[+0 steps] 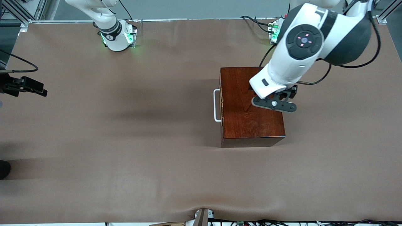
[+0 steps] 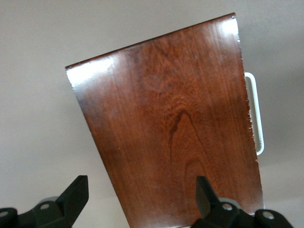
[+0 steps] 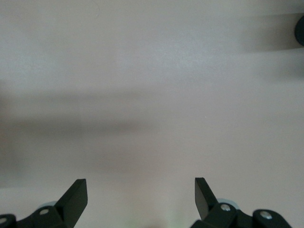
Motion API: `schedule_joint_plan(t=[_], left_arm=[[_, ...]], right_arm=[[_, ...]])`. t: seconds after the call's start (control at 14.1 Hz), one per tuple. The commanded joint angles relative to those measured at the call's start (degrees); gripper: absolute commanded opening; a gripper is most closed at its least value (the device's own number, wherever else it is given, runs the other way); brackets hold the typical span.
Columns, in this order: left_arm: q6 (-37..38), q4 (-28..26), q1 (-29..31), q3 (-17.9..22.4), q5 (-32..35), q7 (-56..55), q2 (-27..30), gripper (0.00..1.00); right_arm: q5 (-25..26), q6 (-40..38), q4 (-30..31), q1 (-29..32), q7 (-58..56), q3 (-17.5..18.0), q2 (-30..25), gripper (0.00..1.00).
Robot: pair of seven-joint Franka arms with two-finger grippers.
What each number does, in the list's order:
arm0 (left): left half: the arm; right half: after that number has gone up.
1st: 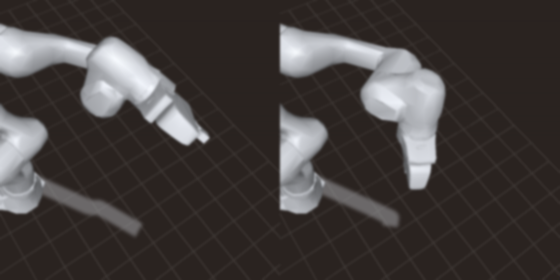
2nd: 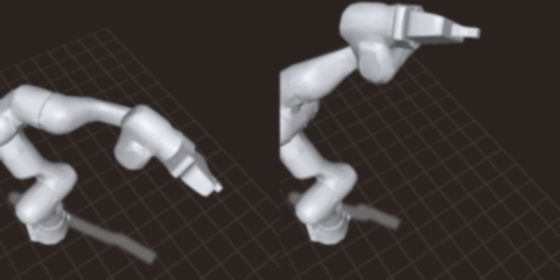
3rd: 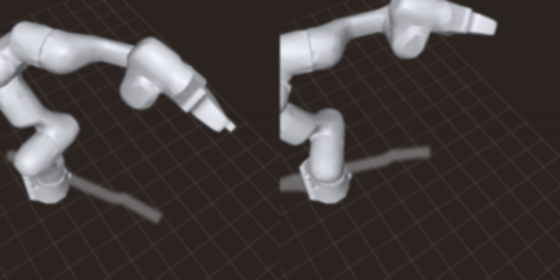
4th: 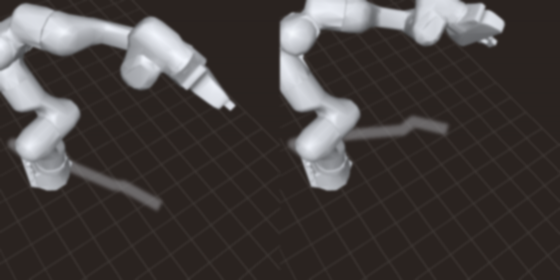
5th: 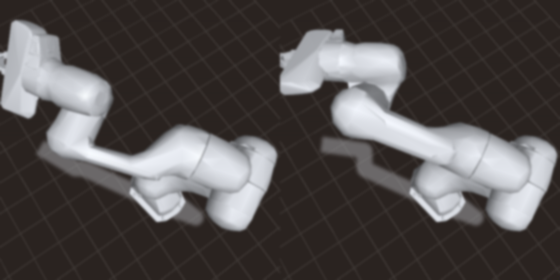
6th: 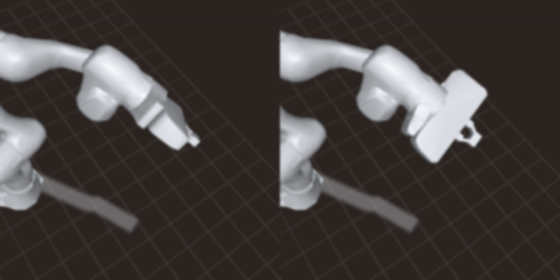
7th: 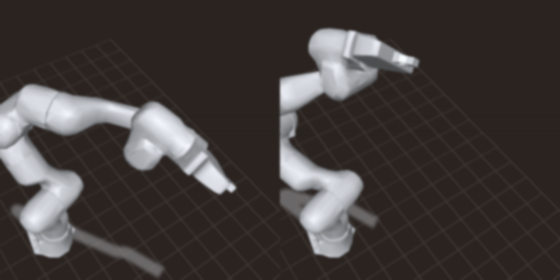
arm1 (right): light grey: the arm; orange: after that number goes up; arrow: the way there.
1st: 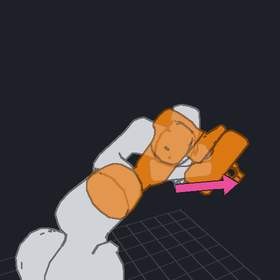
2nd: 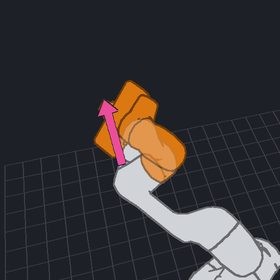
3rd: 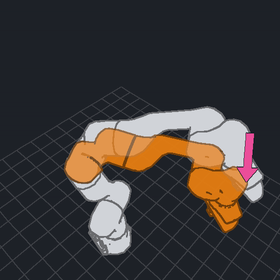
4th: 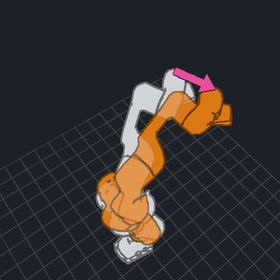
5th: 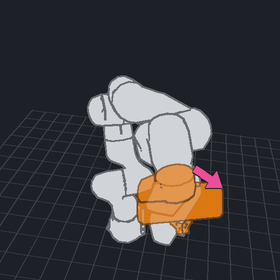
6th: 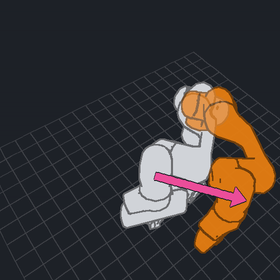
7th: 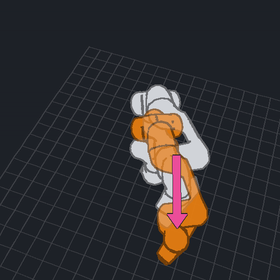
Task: Open drawer, take yellow block, close drawer
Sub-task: 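Move the left gripper over the box to the white drawer handle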
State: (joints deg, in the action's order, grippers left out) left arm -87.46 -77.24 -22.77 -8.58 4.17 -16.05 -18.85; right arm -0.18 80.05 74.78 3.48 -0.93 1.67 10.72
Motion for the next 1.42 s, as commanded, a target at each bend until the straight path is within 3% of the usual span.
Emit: schedule_joint_plan(t=[0.0, 1.35], left_arm=[[0.28, 3.67, -2.36, 0.59, 2.94, -1.61, -2.85, 1.00], [-5.35, 5.87, -16.43, 0.85, 14.20, -18.40, -13.84, 1.00]], right_arm=[[0.18, -0.16, -0.16, -0.05, -0.12, 0.09, -0.08, 1.00], [1.06, 0.01, -0.34, 0.12, 0.41, 0.09, 0.09, 1.00]])
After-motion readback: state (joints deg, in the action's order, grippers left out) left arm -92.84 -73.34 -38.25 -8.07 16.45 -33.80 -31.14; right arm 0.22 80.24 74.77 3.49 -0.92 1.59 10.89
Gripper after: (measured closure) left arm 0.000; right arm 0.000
